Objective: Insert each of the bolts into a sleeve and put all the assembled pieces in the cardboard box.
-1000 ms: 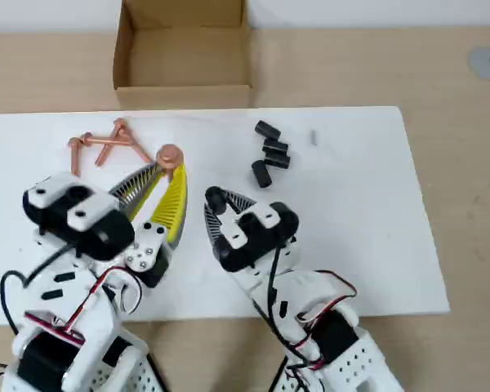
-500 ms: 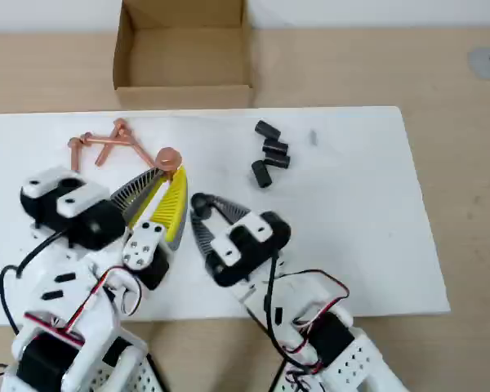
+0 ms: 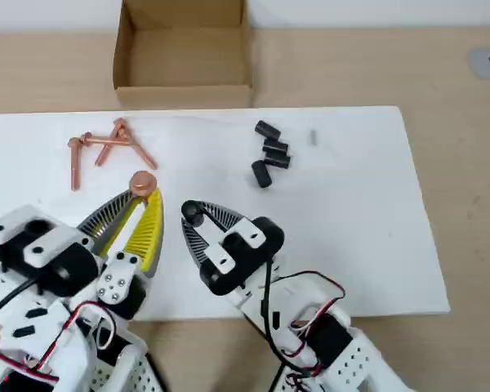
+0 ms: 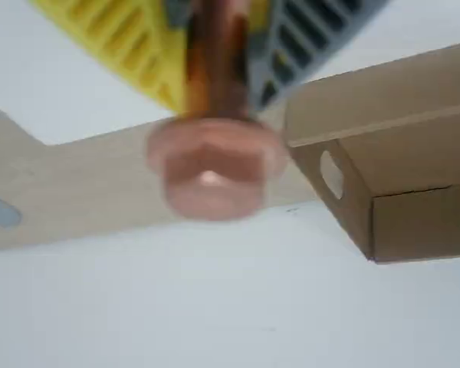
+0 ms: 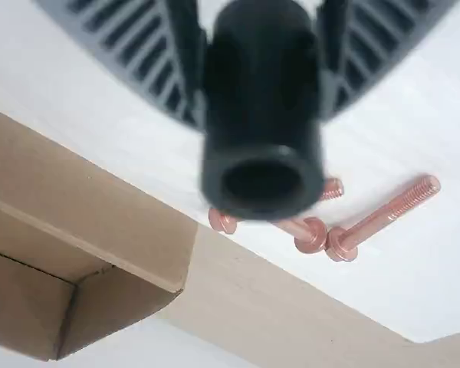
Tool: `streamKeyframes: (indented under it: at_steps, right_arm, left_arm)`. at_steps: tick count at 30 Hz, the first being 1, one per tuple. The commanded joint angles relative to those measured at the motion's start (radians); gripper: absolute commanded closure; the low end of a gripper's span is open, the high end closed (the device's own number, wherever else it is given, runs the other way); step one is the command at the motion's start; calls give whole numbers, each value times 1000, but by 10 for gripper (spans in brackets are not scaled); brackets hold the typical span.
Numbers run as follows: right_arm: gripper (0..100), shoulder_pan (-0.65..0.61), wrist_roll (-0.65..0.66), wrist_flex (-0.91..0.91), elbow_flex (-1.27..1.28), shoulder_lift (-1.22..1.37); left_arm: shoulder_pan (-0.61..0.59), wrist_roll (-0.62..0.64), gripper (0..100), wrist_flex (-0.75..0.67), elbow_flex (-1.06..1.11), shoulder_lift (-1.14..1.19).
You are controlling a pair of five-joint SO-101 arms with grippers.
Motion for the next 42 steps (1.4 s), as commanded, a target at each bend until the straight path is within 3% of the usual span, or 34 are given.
streamKeyframes:
  at_steps: [1, 6, 21, 42]
  right_arm:
    - [989, -16, -2, -31, -5, -153]
    - [989, -16, -2, -31, -5, -153]
    - [989, -16, -2, -29, -1, -153]
    - [989, -16, -35, -26, -5, -153]
  left_arm:
    - [-14, 43, 993, -38, -38, -8]
    - [-12, 52, 993, -149, 41, -7]
    - [-12, 115, 993, -284, 218, -7]
    - [20, 141, 993, -382, 319, -5]
